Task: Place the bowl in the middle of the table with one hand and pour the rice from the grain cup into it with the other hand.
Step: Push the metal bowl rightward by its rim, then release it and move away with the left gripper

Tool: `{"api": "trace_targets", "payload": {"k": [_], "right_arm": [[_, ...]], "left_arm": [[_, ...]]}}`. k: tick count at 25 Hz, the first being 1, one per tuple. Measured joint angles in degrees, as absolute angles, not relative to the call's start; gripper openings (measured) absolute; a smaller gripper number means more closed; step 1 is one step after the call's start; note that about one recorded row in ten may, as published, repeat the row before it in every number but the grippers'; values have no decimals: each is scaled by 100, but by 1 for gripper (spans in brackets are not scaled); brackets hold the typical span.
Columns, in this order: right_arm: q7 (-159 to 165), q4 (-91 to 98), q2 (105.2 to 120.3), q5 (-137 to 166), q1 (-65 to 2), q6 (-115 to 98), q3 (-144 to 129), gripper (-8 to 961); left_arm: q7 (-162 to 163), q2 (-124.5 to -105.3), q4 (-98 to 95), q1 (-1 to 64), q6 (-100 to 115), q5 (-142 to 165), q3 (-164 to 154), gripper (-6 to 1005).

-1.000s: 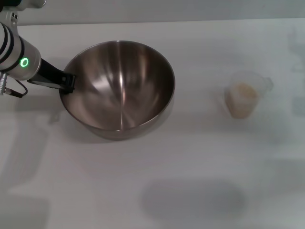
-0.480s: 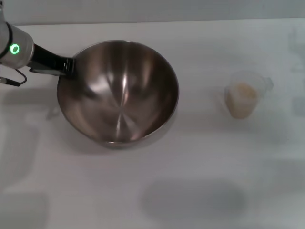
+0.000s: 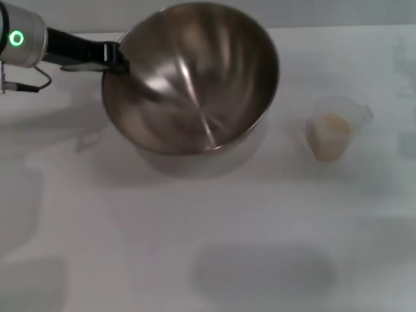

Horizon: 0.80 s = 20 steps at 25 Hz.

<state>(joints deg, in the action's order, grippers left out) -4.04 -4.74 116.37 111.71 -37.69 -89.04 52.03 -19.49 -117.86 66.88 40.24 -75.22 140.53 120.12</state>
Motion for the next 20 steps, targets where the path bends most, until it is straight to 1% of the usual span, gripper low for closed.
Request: {"api": "trace_targets", "payload": {"k": [7, 20], "right_arm": [[-404, -475, 11637, 11170, -3767, -8925, 5203, 545], [-404, -481, 11644, 11171, -3684, -9077, 5203, 545]], "left_arm": [[-1961, -11819, 6625, 4193, -7312, 13813, 11803, 42], [-1960, -11822, 5980, 4530, -6579, 13825, 10842, 42]]}}
